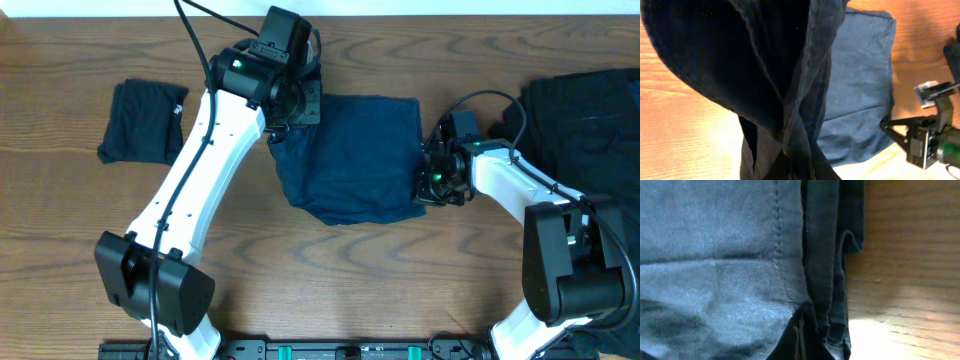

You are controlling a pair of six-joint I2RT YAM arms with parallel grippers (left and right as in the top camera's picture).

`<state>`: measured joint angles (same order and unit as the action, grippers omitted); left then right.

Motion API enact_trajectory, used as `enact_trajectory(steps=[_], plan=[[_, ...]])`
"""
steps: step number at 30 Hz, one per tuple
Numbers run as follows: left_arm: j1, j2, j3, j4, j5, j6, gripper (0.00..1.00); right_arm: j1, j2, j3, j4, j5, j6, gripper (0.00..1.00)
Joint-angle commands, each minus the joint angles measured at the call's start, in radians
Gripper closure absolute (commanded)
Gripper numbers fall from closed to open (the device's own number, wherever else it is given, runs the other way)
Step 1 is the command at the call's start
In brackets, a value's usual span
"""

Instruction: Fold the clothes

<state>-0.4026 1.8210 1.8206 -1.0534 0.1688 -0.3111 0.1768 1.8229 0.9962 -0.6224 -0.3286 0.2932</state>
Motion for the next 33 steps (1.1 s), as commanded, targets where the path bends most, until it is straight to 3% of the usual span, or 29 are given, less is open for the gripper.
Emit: enact_trajectory(steps=[1,22,33], plan=[[-0.02,-0.01,0.029,0.01,0.006,-0.053,0.94,0.034,0.035,-0.06,-0.012,-0.001,0.029,0.99],[-0.137,0.168,0.016,0.06,0.006,-0.07,0.93,0.068,0.035,-0.062,-0.004,-0.001,0.028,0.99],[-0.201,0.205,0.016,0.137,0.006,-0.174,0.93,0.068,0.035,-0.062,-0.002,-0.001,0.028,0.99]])
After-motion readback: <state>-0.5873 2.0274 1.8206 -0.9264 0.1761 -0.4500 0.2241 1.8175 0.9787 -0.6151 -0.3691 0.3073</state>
